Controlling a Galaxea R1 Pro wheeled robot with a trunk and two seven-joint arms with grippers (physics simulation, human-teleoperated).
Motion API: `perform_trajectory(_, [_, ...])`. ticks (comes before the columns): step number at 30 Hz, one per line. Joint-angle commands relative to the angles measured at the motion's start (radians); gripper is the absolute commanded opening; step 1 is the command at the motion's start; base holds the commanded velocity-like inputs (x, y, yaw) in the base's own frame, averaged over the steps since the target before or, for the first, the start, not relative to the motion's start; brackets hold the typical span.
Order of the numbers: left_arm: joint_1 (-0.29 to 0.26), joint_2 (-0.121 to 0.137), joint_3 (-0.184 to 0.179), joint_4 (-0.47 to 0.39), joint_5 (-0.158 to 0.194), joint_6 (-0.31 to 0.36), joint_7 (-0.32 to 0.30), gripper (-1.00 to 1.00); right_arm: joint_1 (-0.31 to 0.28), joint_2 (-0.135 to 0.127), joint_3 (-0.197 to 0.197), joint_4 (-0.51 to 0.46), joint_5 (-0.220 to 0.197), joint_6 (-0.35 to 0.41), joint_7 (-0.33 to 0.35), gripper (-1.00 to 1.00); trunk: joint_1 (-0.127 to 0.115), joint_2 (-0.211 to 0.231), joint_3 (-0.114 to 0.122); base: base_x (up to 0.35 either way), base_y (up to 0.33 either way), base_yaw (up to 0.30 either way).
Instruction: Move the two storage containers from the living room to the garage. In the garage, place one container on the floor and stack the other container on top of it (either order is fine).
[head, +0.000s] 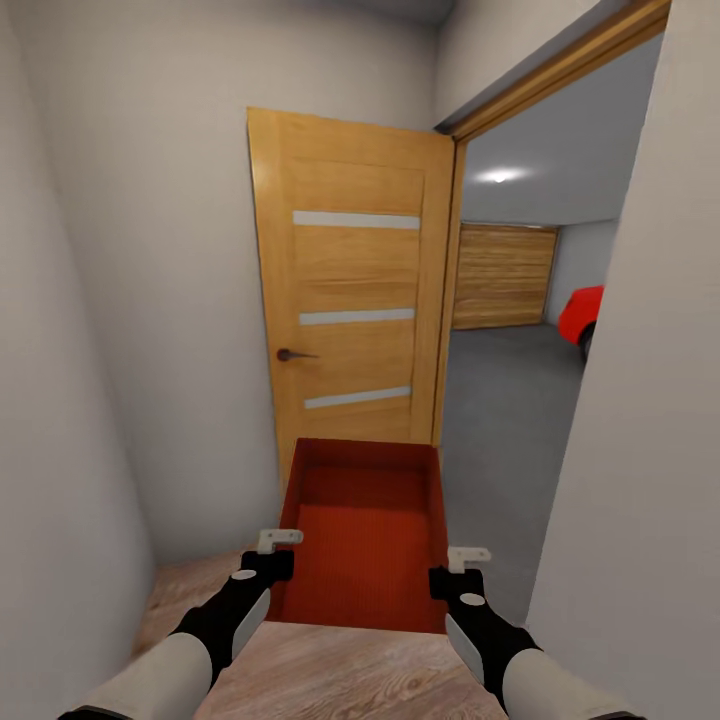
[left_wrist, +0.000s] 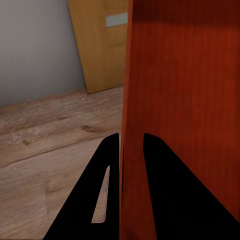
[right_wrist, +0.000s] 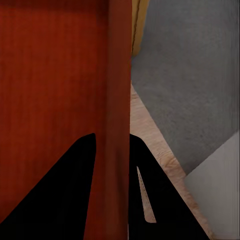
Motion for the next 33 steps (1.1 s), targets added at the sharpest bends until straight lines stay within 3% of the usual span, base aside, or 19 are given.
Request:
perform_trajectory(1, [0.0, 0.024, 0.001, -0.006, -0.009, -0.026, 0.026, -1.0, -0.001, 0.0, -0.006, 0.004, -0.021, -0.004, -0.004, -1.0, 0.0, -0.001, -0.001, 0.013, 0.004, -0.25])
perform_trajectory(11, [0.0, 0.024, 0.001, -0.007, -0.009, -0.026, 0.027, -1.0, -0.001, 0.0, -0.006, 0.004, -0.021, -0.004, -0.004, -1.0, 0.0, -0.001, -0.001, 0.006, 0.008, -0.25])
perform_trajectory(18, [0.0, 0.024, 0.001, -0.006, -0.009, -0.026, 0.027, -1.0, -0.001, 0.0, -0.005, 0.004, -0.021, -0.004, -0.004, -1.0, 0.0, -0.001, -0.001, 0.115, 0.225, -0.243])
perform_trajectory(33, [0.0, 0.023, 0.001, -0.006, -0.009, -0.026, 0.027, -1.0, -0.001, -0.001, -0.006, 0.004, -0.021, -0.004, -0.004, -1.0, 0.0, -0.001, -0.001, 0.152, 0.286, -0.022])
